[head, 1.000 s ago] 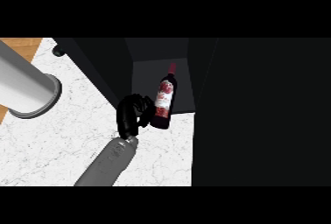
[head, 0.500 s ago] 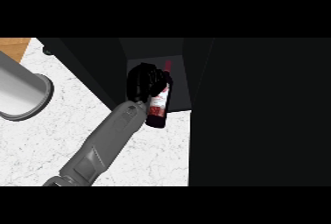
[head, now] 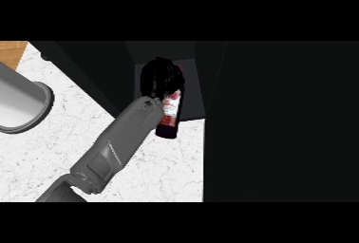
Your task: Pick up the wine, place it into the cabinet and close the cabinet
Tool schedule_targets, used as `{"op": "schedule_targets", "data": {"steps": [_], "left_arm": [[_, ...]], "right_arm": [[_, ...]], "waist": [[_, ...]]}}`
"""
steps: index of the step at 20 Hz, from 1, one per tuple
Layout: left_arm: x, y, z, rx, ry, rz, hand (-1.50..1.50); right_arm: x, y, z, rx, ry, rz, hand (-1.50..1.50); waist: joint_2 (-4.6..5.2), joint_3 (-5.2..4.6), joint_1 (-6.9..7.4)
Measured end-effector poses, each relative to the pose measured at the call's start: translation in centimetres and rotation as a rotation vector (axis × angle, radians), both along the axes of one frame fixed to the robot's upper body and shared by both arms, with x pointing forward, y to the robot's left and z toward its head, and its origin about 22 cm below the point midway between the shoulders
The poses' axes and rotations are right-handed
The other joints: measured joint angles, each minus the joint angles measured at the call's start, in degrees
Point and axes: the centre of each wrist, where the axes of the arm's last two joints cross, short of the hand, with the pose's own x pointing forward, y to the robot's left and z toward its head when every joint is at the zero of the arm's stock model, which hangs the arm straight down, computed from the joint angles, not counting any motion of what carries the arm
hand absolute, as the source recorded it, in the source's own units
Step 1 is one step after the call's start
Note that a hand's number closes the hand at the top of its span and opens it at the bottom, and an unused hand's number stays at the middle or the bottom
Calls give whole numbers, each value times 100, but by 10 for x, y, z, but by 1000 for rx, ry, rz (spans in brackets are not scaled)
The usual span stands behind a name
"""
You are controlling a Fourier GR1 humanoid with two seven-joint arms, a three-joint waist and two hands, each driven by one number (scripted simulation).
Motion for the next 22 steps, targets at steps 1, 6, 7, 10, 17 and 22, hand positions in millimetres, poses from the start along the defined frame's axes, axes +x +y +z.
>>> {"op": "schedule_targets", "data": {"steps": [1,6,7,10,17,22], "left_arm": [[2,0,1,10,5,12,150],[5,3,-2,74,21,76,150],[6,3,0,85,16,84,-150],[8,6,-1,112,3,110,-150],[7,15,-11,183,30,142,-150],[6,18,-15,185,49,148,-150]], "right_arm": [[1,-1,1,-8,-2,1,-150],[2,-2,0,-6,-5,13,-150],[3,-3,1,-11,-6,10,-150],[3,-2,0,-6,-10,22,-150],[3,-2,0,4,-7,29,-150],[2,-1,-1,11,1,31,-150]], "waist": [[6,0,-13],[21,1,-55],[23,1,-47],[42,-1,-69],[43,-3,-76],[48,-7,-50]]}}
